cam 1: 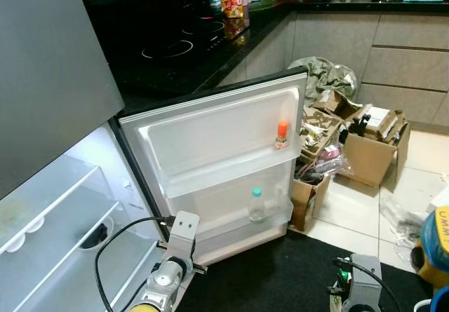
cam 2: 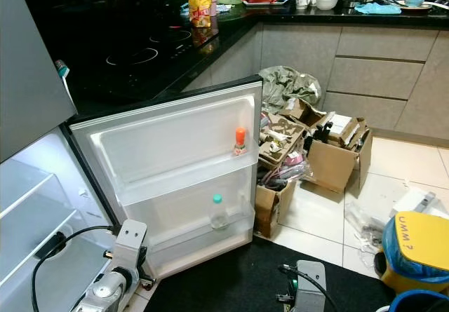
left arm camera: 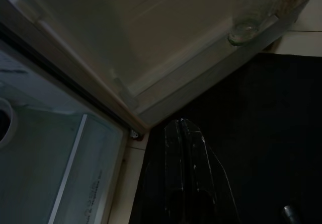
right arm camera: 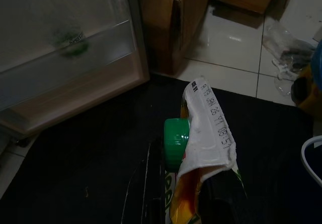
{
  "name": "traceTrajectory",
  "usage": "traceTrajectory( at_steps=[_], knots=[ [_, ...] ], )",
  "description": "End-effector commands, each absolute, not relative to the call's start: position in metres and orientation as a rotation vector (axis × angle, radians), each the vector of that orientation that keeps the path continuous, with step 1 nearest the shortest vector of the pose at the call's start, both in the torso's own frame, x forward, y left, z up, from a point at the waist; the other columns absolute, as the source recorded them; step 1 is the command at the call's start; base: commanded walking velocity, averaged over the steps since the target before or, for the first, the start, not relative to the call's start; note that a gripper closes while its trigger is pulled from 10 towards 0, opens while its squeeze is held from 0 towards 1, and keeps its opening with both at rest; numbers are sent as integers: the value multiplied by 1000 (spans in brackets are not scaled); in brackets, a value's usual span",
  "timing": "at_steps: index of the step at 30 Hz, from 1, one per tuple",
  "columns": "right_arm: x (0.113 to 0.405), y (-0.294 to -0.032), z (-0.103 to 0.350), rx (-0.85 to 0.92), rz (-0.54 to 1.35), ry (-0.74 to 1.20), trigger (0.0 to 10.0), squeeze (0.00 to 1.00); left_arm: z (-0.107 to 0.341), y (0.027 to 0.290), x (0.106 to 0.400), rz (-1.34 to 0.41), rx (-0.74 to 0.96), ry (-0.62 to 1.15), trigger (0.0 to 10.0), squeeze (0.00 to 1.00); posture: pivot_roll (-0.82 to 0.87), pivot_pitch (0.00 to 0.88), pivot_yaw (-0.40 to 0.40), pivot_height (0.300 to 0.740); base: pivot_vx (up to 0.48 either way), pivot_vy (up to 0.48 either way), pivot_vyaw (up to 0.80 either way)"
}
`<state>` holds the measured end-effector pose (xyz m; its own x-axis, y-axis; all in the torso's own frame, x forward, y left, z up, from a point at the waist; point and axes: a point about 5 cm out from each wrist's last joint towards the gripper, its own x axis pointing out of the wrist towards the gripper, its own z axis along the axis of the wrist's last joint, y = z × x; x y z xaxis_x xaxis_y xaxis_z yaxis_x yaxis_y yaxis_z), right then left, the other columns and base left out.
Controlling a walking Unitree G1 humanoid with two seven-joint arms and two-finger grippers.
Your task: Restocking fridge
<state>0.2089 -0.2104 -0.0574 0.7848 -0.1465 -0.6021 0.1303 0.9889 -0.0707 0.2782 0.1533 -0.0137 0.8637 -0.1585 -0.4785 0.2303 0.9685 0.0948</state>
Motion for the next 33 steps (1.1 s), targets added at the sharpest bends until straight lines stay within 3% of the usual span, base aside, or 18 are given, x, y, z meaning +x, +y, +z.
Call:
traceTrajectory(
  at_steps=[1,11,26,33],
  knots=[
    [211,-207,-56,-49,-116,636,10000,0,-20,154,272,-200,134,508,10000,0,-68,1,81,740,311,0,0],
    [211,-207,-56,-60,-95,639,10000,0,-21,153,270,-201,129,507,10000,0,-68,3,80,740,417,0,683],
    [207,-213,-57,-45,-130,643,10000,0,-22,152,268,-211,132,508,10000,0,-74,18,77,740,390,0,0],
    [208,-215,-55,-70,-113,633,10000,0,-21,150,269,-219,149,489,10000,0,-78,31,67,740,0,0,0]
  ],
)
